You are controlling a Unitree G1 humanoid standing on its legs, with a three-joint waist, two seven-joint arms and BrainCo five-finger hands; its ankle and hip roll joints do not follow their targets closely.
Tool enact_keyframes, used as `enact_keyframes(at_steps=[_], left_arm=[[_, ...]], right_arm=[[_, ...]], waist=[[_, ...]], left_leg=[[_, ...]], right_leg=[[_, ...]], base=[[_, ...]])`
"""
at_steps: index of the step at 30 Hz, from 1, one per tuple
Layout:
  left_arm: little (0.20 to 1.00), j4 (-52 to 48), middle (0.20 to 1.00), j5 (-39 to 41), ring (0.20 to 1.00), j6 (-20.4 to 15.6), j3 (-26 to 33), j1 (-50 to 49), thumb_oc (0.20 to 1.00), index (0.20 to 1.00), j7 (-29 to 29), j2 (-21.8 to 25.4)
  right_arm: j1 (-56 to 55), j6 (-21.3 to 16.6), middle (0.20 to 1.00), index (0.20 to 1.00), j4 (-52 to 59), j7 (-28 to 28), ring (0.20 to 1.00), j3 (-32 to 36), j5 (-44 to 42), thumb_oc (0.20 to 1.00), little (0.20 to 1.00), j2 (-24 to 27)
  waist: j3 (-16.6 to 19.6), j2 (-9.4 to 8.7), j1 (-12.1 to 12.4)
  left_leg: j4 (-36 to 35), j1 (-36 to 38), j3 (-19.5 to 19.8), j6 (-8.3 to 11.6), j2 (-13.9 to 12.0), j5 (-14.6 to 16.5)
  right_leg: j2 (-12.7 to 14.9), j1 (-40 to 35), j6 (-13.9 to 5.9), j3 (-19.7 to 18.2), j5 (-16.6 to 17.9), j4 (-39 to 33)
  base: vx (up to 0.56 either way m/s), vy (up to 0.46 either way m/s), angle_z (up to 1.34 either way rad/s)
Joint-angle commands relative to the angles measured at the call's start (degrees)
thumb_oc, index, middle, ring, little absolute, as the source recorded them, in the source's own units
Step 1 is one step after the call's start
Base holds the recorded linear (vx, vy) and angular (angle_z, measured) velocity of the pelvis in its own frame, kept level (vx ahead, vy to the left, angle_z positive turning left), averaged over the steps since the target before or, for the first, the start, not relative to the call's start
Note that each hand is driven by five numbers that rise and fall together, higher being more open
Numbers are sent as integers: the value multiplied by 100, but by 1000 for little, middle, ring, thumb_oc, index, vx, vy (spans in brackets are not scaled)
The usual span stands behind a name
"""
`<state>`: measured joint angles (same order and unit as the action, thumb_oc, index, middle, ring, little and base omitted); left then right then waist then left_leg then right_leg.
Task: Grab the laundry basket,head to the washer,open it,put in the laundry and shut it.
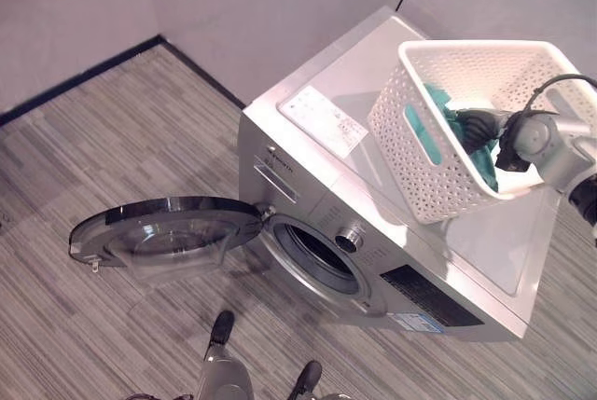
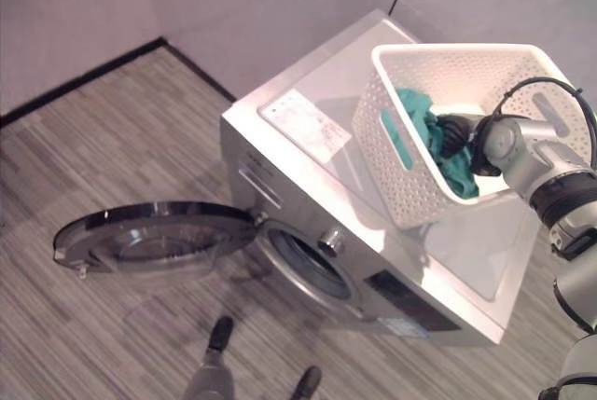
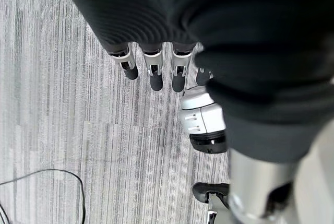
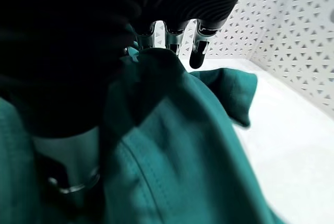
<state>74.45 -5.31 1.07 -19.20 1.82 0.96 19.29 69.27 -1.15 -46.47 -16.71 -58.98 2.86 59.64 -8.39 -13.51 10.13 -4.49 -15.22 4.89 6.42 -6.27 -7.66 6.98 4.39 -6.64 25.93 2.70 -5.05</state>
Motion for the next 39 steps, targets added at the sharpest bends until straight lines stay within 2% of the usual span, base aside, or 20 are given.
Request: enact_keyframes(at_steps=[1,7,10,13,14,21,24,25,26,31,32,33,34,36,37,38,39], left_arm=[[1000,241,1000,220,1000,-113,-25,557,1000,1000,-151,45],[1000,181,1000,433,1000,-124,-26,938,1000,1000,-189,61],[1000,137,1000,490,1000,-174,-25,1129,1000,1000,-213,64],[1000,137,1000,478,1000,-191,7,1198,1000,1000,-242,86],[1000,126,1000,443,1000,-219,32,1199,1000,1000,-271,83],[1000,131,1000,412,1000,-243,95,1064,1000,1000,-381,74],[1000,164,1000,352,1000,-269,179,862,1000,1000,-425,126],[1000,164,1000,352,1000,-269,178,862,1000,1000,-425,128],[1000,222,1000,308,1000,-273,200,806,1000,1000,-454,152],[1000,336,1000,288,1000,-270,189,768,1000,1000,-476,178],[1000,396,1000,261,1000,-261,211,712,1000,1000,-489,199],[1000,395,1000,261,1000,-261,205,712,1000,1000,-489,205],[1000,449,1000,254,1000,-273,236,650,1000,1000,-472,216],[1000,468,1000,240,1000,-278,241,624,1000,1000,-466,217],[1000,492,1000,225,1000,-288,219,607,1000,1000,-470,221],[1000,510,1000,200,1000,-289,215,557,1000,1000,-486,214],[1000,510,1000,200,1000,-289,213,557,1000,1000,-486,217]], right_arm=[[228,133,1000,1000,-152,22,1000,-337,286,1000,1000,89],[-360,206,1000,1000,1010,-587,1000,-672,45,1000,1000,271],[-765,188,1000,1000,2075,-979,1000,-835,-598,1000,1000,516],[-864,164,1000,1000,2486,-1097,1000,-881,-964,1000,1000,556],[-1003,101,200,200,2839,-1098,200,-864,-1254,200,200,598],[-715,-44,200,200,2600,-656,200,-673,-1368,200,200,443],[-617,-162,200,200,2449,-206,200,-182,-1332,200,200,536],[-621,-162,200,200,2450,-206,200,-178,-1331,200,200,536],[-689,-215,200,200,2193,84,200,249,-1371,200,200,563],[-629,-302,200,200,1644,670,200,1069,-1636,200,200,524],[-571,-358,200,200,1700,855,200,1421,-1871,200,200,667],[-594,-355,200,200,1710,856,200,1443,-1870,200,200,672],[-571,-425,200,200,1657,1078,200,1836,-2110,200,200,813],[-583,-466,200,200,1650,1173,200,2045,-2194,200,200,874],[-610,-523,200,200,1589,1328,200,2316,-2328,200,200,915],[-539,-580,200,200,1494,1544,200,2633,-2446,200,200,976],[-549,-580,200,200,1497,1545,200,2644,-2445,200,200,977]], waist=[[-464,-5,236],[-712,-172,159],[-782,-282,59],[-786,-330,29],[-770,-348,-17],[-702,-313,-71],[-624,-272,-103],[-624,-273,-101],[-574,-257,-126],[-458,-237,-161],[-359,-234,-214],[-360,-240,-208],[-255,-226,-253],[-206,-219,-274],[-167,-235,-296],[-67,-224,-318],[-69,-226,-315]], left_leg=[[-51,104,-148,-86,-144,408],[-51,-94,-164,-50,-174,370],[-51,-131,-167,-33,-192,383],[-51,-120,-173,-27,-194,395],[-51,-105,-202,-22,-206,402],[-51,-36,-274,-29,-219,428],[-51,8,-267,-40,-204,449],[-51,8,-268,-40,-204,449],[-51,41,-263,-53,-197,465],[-51,138,-282,-77,-177,503],[-51,204,-298,-88,-169,540],[-51,205,-298,-88,-169,540],[-51,278,-309,-102,-159,574],[-51,324,-317,-113,-154,601],[-51,314,-327,-164,-85,508],[-51,375,-336,-178,-69,545],[-51,377,-336,-178,-69,546]], right_leg=[[200,-5,-230,65,-108,53],[179,197,-230,28,-81,58],[165,244,-231,31,-88,74],[152,256,-233,16,-83,67],[152,266,-239,10,-78,65],[154,279,-251,-55,-42,54],[151,252,-254,-55,-48,43],[151,252,-254,-55,-48,43],[152,225,-256,-63,-51,36],[157,153,-261,-99,-44,21],[151,107,-262,-117,-54,15],[151,105,-262,-117,-55,15],[157,50,-266,-129,-66,13],[160,13,-266,-140,-75,12],[218,19,-236,-90,-2,12],[227,-43,-239,-89,-14,10],[227,-46,-240,-89,-15,9]], base=[[-9,-9,8],[2,-16,-5],[21,-36,5],[15,-24,-1],[0,0,0],[-6,4,-10],[-1,-1,-2],[0,0,0],[0,0,0],[0,0,1],[0,0,0],[36,-3,0],[0,0,0],[3,23,-1],[2,44,1],[-12,41,1],[58,7,3]])
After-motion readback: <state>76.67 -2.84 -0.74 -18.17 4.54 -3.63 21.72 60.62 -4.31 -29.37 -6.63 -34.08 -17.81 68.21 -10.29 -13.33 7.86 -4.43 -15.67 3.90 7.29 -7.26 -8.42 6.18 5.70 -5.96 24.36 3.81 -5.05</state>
